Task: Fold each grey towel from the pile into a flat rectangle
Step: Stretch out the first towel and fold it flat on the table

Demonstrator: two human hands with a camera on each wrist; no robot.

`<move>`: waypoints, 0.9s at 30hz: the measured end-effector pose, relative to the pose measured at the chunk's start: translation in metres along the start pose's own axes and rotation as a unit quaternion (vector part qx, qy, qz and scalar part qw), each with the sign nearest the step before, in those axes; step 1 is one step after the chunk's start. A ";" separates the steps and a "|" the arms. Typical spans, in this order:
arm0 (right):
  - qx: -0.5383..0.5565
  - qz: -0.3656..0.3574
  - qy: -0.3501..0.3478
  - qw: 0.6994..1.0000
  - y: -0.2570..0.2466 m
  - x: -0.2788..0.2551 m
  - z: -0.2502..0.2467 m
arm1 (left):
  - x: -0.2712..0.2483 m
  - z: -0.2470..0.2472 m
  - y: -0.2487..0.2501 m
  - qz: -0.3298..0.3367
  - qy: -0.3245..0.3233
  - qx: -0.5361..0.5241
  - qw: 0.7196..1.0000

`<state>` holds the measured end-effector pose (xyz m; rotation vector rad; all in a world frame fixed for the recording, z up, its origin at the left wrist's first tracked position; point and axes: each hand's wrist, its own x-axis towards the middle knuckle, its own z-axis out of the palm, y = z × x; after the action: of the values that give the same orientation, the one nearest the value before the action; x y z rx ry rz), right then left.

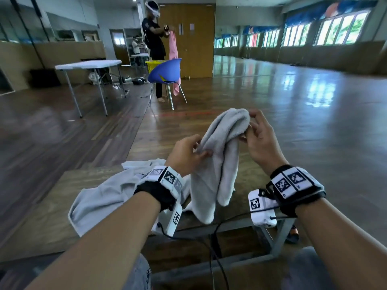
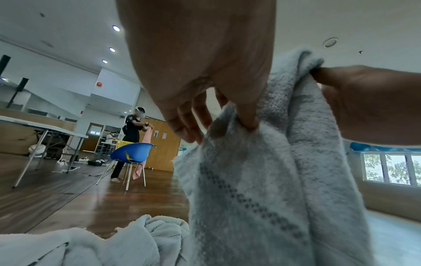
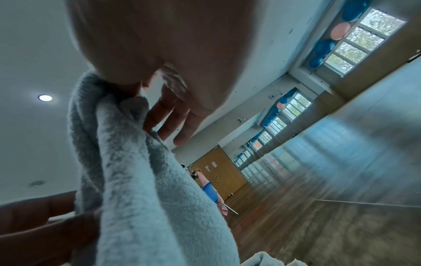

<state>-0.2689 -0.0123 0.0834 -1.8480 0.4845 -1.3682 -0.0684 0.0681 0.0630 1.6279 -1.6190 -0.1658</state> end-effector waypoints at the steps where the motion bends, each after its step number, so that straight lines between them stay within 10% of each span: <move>1: -0.013 -0.004 0.021 1.000 0.002 -0.001 -0.002 | 0.001 -0.004 -0.001 -0.010 0.013 0.002 1.000; 10: -0.194 0.001 0.129 0.972 0.028 0.020 -0.013 | 0.034 -0.045 -0.008 -0.033 0.022 0.093 0.995; 18: -0.236 0.085 -0.066 0.966 0.029 0.004 0.012 | 0.042 -0.062 0.003 -0.113 0.047 0.046 0.991; 23: -0.082 0.144 -0.240 0.957 0.010 -0.040 0.060 | 0.037 -0.036 0.008 -0.151 0.081 -0.038 0.985; 27: -0.148 0.079 -0.133 0.977 0.017 -0.048 0.074 | 0.028 -0.025 0.008 -0.182 0.071 -0.153 0.969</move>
<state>-0.2145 0.0363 0.0310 -2.1432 0.7081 -0.9637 -0.0544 0.0558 0.0963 1.6374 -1.1134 -0.4543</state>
